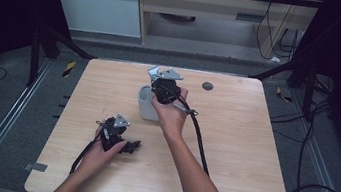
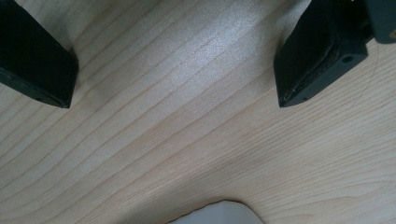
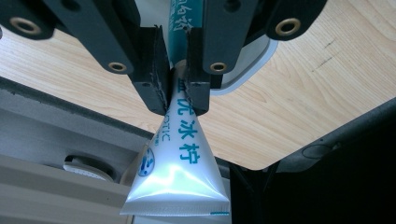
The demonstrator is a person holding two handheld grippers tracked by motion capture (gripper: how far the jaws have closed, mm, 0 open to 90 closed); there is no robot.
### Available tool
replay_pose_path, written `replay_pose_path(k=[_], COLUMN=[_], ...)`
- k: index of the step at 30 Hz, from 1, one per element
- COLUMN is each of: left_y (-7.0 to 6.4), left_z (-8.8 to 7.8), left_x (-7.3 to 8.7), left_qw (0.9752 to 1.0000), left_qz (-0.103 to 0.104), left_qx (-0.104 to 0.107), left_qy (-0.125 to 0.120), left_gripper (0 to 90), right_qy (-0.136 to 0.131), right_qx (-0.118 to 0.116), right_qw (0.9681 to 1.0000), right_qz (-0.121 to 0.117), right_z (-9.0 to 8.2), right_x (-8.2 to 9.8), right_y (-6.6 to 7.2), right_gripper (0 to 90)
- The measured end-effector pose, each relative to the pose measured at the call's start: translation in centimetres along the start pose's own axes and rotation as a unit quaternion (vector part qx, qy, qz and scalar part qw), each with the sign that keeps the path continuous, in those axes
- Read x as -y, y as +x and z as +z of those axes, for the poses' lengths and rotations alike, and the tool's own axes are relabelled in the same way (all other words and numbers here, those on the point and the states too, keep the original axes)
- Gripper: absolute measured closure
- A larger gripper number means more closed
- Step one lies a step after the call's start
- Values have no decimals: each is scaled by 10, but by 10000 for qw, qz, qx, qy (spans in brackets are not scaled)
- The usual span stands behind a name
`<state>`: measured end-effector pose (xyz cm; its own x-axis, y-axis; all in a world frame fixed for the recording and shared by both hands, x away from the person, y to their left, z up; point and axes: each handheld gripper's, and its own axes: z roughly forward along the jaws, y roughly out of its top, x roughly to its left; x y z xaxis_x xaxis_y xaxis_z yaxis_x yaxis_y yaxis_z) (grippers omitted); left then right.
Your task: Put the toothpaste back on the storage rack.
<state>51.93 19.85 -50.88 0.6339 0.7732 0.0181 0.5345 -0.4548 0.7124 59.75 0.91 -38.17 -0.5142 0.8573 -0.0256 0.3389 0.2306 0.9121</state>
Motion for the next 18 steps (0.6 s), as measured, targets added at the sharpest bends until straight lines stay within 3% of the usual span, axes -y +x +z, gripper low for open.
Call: replay_pose_path(k=[18], left_y=[0], left_z=[0], left_x=[0], left_qw=[10000], left_qz=[-15], left_qx=[5], left_qy=[0], left_gripper=[0], right_qy=[124], right_qx=[-4], right_qw=[9999], right_qz=[-10], right_z=[3], right_x=[5], right_y=[1], right_gripper=[798])
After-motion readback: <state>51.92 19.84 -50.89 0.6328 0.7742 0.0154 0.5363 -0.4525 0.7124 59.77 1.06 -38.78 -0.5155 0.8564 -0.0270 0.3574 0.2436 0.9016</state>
